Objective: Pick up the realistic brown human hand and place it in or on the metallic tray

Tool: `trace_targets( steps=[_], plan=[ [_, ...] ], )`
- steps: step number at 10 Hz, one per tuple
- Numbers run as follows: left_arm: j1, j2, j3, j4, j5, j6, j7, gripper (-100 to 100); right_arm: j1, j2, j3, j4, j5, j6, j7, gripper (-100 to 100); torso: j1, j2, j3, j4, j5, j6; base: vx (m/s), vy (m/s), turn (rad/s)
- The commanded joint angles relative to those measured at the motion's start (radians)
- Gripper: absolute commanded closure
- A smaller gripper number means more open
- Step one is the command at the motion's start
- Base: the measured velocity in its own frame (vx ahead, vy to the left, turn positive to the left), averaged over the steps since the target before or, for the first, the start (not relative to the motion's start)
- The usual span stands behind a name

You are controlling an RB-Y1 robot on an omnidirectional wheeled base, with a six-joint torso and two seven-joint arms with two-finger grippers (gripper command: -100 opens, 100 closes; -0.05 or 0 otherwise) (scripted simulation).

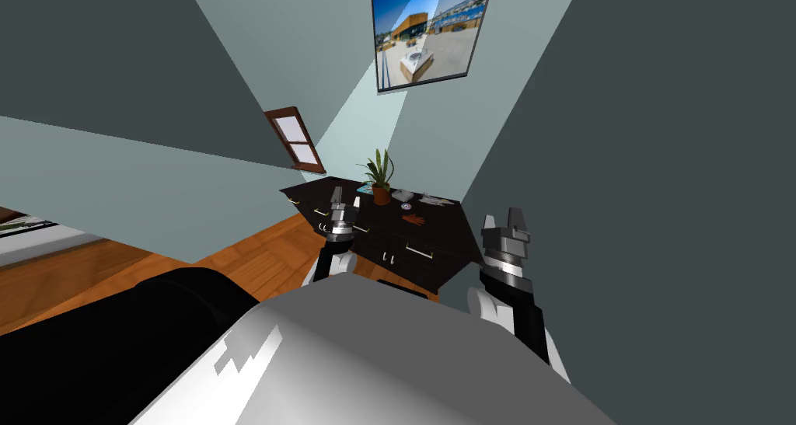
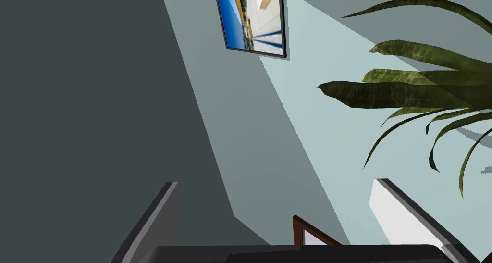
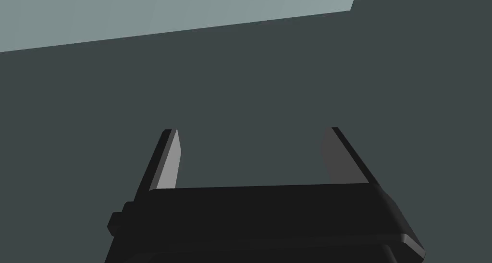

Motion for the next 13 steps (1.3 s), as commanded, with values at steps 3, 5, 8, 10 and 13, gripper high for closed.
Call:
trace_targets(
  steps=[3,5,8,10,13],
  plan=[
    [0.0,0.0,0.0,0.0,0.0,0.0,0.0,0,-0.018,-0.101,-0.01,0.03,0.016,-0.007,-0.003,-100,0.001,0.0,0.0,0.0,0.0,0.0,0.005,0.026,-0.035],
    [0.0,0.0,0.0,0.0,0.0,0.0,0.0,0,-0.026,-0.141,-0.014,0.045,0.025,-0.01,-0.004,-100,0.002,-0.001,0.0,0.0,0.0,0.0,0.013,0.037,-0.037],
    [0.0,0.0,0.0,0.0,0.0,0.0,0.0,0,-0.044,-0.224,-0.022,0.081,0.046,-0.018,-0.004,-100,0.003,-0.001,0.0,0.0,0.001,0.0,0.007,0.049,-0.036],
    [0.0,0.0,0.0,0.0,0.0,0.0,0.0,0,-0.064,-0.292,-0.031,0.126,0.072,-0.027,-0.002,-100,0.003,0.0,0.0,0.0,0.001,0.0,0.004,0.062,-0.044],
    [0.0,0.0,0.0,0.0,0.0,0.0,0.0,0,-0.074,-0.36,-0.036,0.152,0.087,-0.032,0.0,-100,0.004,-0.001,-0.001,0.0,0.001,0.0,0.011,0.055,-0.02]
  ],
)
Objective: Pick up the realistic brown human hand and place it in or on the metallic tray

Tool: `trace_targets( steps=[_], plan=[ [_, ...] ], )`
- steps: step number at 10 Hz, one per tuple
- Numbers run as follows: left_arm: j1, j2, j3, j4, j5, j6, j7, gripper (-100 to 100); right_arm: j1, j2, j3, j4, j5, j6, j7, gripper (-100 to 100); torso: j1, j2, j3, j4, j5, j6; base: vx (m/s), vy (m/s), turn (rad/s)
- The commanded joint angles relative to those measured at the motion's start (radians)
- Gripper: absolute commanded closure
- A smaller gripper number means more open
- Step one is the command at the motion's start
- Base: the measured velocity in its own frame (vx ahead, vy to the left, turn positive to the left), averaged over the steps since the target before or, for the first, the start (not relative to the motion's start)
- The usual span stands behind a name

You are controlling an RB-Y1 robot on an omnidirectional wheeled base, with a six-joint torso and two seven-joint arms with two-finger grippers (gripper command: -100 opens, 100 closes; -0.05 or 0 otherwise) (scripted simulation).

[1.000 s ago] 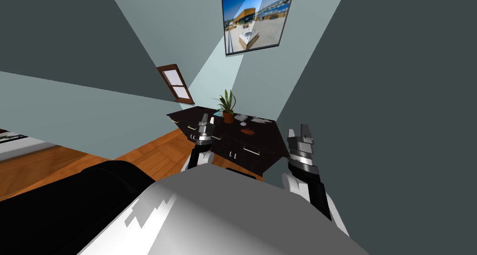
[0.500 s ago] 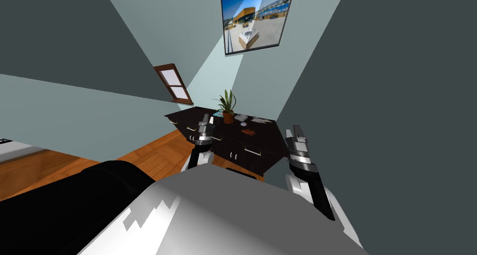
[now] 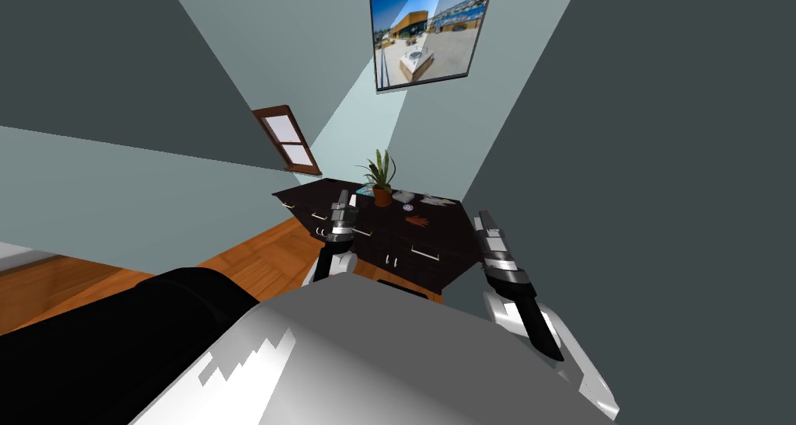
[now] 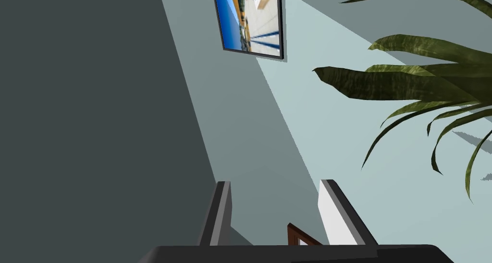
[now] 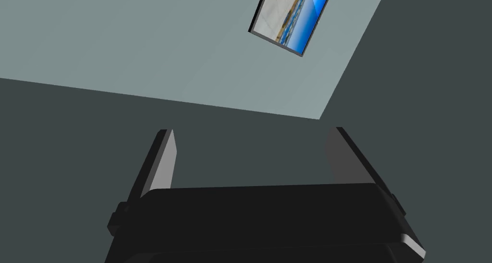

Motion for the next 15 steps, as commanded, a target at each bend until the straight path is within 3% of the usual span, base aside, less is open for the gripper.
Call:
trace_targets(
  steps=[1,8,11,12,13,14,15],
  plan=[
    [0.0,0.0,0.0,0.0,0.0,0.0,0.0,0,-0.013,-0.05,-0.006,0.034,0.018,-0.007,0.003,-100,0.0,0.0,0.0,0.0,0.0,0.0,0.009,0.053,-0.019],
    [0.0,0.0,0.0,0.0,0.0,0.0,0.0,0,-0.043,-0.211,-0.02,0.129,0.072,-0.021,0.02,-100,0.001,0.0,0.0,0.0,0.0,0.0,0.007,0.067,-0.007],
    [0.0,0.0,0.0,0.0,0.0,0.0,0.0,0,-0.06,-0.302,-0.027,0.2,0.113,-0.031,0.038,-100,0.001,0.0,0.0,0.0,0.0,0.0,0.015,0.077,0.013],
    [0.0,0.0,0.0,0.0,0.0,0.0,0.0,0,-0.06,-0.316,-0.027,0.2,0.113,-0.031,0.038,-100,0.002,0.0,0.0,0.0,0.0,0.0,0.003,0.079,0.009],
    [0.0,0.0,0.0,0.0,0.0,0.0,0.0,0,-0.067,-0.355,-0.029,0.238,0.135,-0.035,0.049,-100,0.002,0.0,0.0,0.0,0.0,0.0,0.005,0.098,0.038],
    [0.0,0.0,0.0,0.0,0.0,0.0,0.0,0,-0.067,-0.369,-0.029,0.238,0.135,-0.035,0.049,-100,0.003,0.0,0.0,0.0,0.001,0.0,0.004,0.079,0.013],
    [0.0,0.0,0.0,0.0,0.0,0.0,0.0,0,-0.073,-0.408,-0.031,0.277,0.157,-0.039,0.061,-100,0.002,0.0,0.0,0.0,0.001,0.0,0.009,0.096,0.043]
  ],
)
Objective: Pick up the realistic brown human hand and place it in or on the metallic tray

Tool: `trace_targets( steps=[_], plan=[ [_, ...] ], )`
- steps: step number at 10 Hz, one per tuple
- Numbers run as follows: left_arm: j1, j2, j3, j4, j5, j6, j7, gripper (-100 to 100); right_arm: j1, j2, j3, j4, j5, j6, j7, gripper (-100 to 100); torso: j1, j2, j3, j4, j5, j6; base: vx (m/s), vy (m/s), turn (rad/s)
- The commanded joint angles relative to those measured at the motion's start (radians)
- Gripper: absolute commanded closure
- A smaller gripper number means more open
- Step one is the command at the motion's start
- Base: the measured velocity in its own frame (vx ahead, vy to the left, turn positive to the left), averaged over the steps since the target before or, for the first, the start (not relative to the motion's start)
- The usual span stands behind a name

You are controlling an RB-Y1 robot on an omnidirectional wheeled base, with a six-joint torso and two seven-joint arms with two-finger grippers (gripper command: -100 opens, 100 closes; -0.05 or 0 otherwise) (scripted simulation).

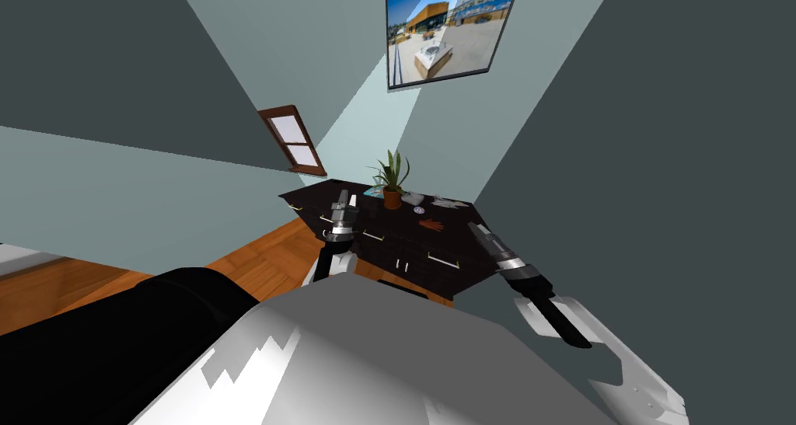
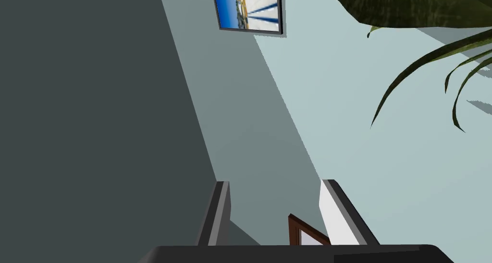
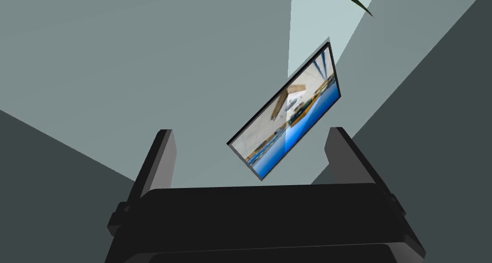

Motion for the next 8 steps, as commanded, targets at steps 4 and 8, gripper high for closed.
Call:
trace_targets(
  steps=[4,8],
  plan=[
    [0.0,0.0,0.0,0.0,0.0,0.0,0.0,0,-0.015,-0.123,0.001,0.1,0.058,-0.006,0.037,-100,-0.001,0.0,0.0,0.0,0.0,0.0,0.011,0.094,0.046],
    [0.0,0.0,0.0,0.0,0.0,0.0,0.0,0,-0.016,-0.229,0.004,0.183,0.106,-0.013,0.073,-100,-0.001,0.0,0.0,0.0,0.0,0.0,0.003,0.094,0.056]
  ],
)
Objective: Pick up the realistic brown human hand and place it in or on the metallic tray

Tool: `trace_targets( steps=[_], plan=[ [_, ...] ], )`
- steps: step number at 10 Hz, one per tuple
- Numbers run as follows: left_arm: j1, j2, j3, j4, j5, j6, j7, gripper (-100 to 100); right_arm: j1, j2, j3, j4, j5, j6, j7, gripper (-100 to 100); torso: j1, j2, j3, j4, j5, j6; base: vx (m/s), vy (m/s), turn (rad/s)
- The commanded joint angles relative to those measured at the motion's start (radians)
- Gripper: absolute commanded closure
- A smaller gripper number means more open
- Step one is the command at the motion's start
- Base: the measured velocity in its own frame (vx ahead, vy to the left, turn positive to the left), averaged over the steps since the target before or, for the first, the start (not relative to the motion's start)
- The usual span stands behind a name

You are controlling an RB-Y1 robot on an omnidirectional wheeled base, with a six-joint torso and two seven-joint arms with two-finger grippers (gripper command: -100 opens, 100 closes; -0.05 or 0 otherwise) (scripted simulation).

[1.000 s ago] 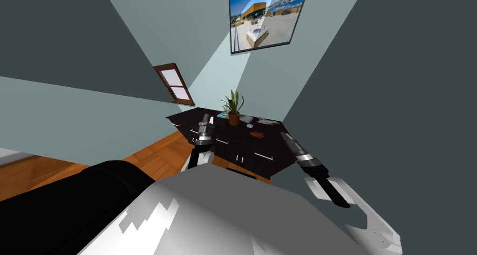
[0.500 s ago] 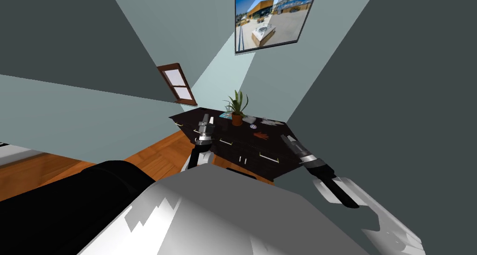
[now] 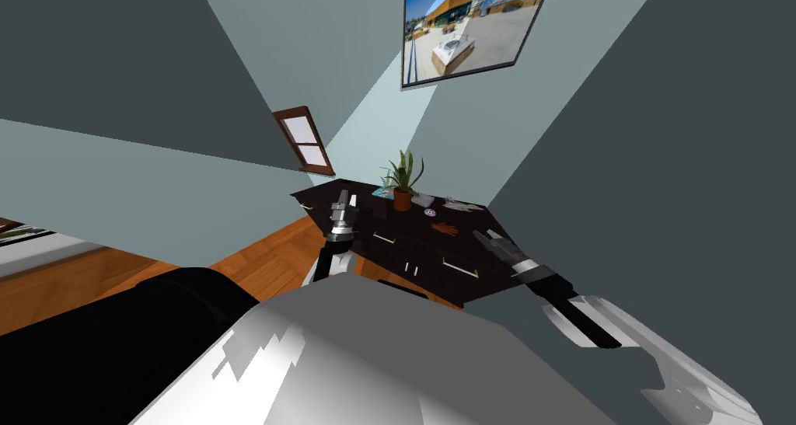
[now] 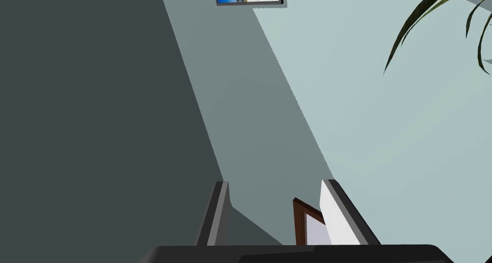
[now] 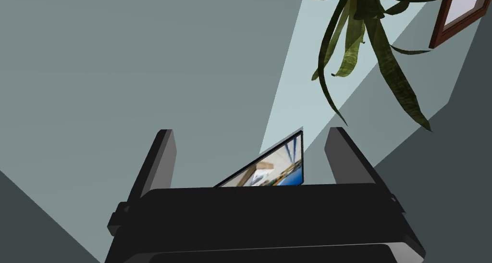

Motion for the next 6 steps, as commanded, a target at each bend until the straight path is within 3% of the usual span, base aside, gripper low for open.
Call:
trace_targets(
  steps=[1,2,3,6],
  plan=[
    [0.0,0.0,0.0,0.0,0.0,0.0,0.0,0,0.005,-0.036,0.001,0.013,0.013,0.002,0.011,-100,0.0,0.0,0.0,0.0,0.0,0.0,-0.007,0.1,0.046],
    [0.0,0.0,0.0,0.0,0.0,0.0,0.0,0,0.006,-0.072,0.004,0.055,0.038,-0.002,0.032,-100,-0.001,0.0,0.0,0.0,0.0,0.0,0.022,0.121,0.104],
    [0.0,0.0,0.0,0.0,0.0,0.0,0.0,0,0.006,-0.088,0.004,0.055,0.038,-0.002,0.032,-100,0.001,-0.001,-0.001,0.0,0.0,0.0,0.014,0.094,0.045],
    [0.0,0.0,0.0,0.0,0.0,0.0,0.0,0,0.013,-0.175,0.013,0.136,0.087,-0.007,0.076,-100,-0.001,-0.001,0.0,0.0,0.0,0.0,0.007,0.109,0.099]
  ],
)
